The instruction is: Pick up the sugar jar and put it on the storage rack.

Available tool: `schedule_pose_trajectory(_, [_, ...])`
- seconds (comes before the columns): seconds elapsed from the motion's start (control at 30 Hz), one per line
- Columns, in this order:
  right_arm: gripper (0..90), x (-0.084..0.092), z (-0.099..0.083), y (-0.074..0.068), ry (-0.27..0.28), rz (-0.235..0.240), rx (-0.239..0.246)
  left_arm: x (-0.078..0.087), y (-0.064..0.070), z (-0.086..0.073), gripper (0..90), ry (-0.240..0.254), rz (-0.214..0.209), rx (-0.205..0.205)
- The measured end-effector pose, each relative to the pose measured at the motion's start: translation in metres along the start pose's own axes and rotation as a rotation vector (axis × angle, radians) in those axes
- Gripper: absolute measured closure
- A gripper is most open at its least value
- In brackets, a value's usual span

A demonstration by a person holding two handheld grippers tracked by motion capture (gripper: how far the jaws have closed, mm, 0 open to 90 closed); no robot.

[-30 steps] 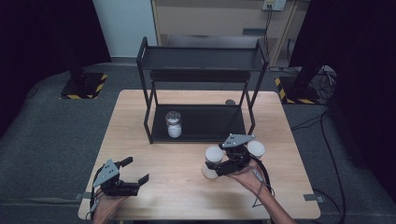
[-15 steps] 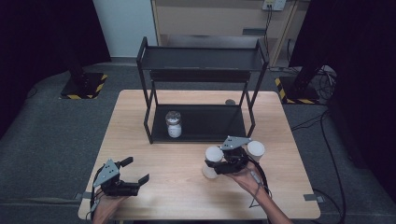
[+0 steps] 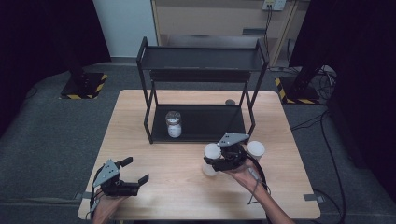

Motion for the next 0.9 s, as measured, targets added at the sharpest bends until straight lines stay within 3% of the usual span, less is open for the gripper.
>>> schedule_pose_trajectory(0.67, [34.2, 0.011, 0.055, 0.019, -0.002, -0.048, -0.017, -0.001, 0.000, 0.000, 2.1, -0.004, -0.004, 0.002])
schedule_pose_trajectory(0.9, [34.1, 0.003, 0.071, 0.029, -0.016, -0.060, -0.043, -0.001, 0.000, 0.000, 2.1, -0.004, -0.006, 0.004])
Point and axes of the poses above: each handheld gripper's, and its own axes: x roughly backward along the jaws, z roughly out of its top, y roughly to its right, the point moved 7 cm from there along -x, roughly forward along the jaws, and after that the axes turned 11 degrees about -y, right-handed, at the moved point
